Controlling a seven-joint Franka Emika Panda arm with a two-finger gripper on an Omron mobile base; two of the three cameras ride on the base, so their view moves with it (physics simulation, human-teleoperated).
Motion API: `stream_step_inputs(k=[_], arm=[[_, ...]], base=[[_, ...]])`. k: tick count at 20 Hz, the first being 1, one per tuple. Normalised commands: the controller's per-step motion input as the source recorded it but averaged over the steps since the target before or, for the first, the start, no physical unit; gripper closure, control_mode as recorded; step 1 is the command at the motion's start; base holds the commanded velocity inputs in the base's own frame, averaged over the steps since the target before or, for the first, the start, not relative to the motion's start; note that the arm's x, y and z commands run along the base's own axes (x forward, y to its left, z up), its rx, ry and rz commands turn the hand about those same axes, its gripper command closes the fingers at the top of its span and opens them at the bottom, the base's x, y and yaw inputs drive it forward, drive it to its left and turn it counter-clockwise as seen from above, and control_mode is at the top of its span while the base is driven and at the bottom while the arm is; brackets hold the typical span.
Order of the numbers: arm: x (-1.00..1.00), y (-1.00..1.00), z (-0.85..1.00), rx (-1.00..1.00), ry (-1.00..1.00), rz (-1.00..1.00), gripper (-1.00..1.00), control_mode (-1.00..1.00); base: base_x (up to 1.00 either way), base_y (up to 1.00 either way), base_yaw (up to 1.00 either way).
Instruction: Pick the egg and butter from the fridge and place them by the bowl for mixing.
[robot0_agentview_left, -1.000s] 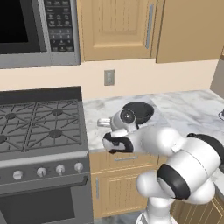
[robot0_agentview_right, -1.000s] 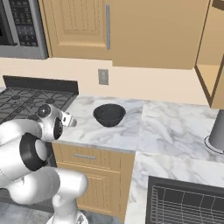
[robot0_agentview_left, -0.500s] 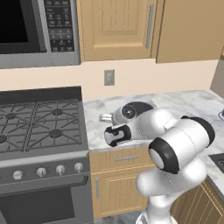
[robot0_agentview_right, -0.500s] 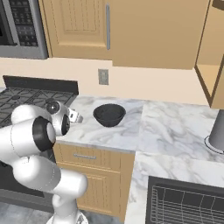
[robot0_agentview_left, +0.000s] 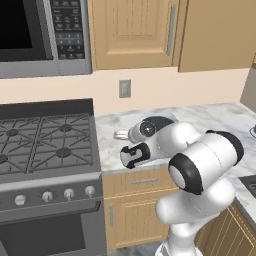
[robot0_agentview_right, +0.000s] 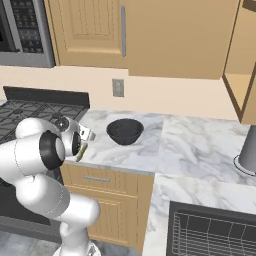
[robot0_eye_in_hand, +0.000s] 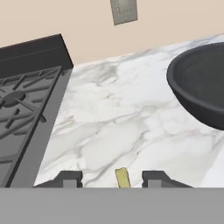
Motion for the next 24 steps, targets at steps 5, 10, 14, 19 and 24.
stream_step_inputs(k=[5,10,14,19,24], arm=[[0.0,0.0,0.24,0.0,-0.03,0.0,-1.0,-1.0],[-0.35,0.04,0.64,-0.01,-0.13,0.0,-1.0,-1.0],[-1.0,-0.06,0.11,-0.03,-0.19,0.0,-1.0,-1.0],[-1.0,-0.32,-0.06,-0.01,-0.18,0.0,-1.0,-1.0],[-1.0,-0.26,0.08,-0.02,-0.02,-0.02,-1.0,-1.0]], base=[[0.0,0.0,0.0],[0.0,0.0,0.0],[0.0,0.0,0.0],[0.0,0.0,0.0],[0.0,0.0,0.0]])
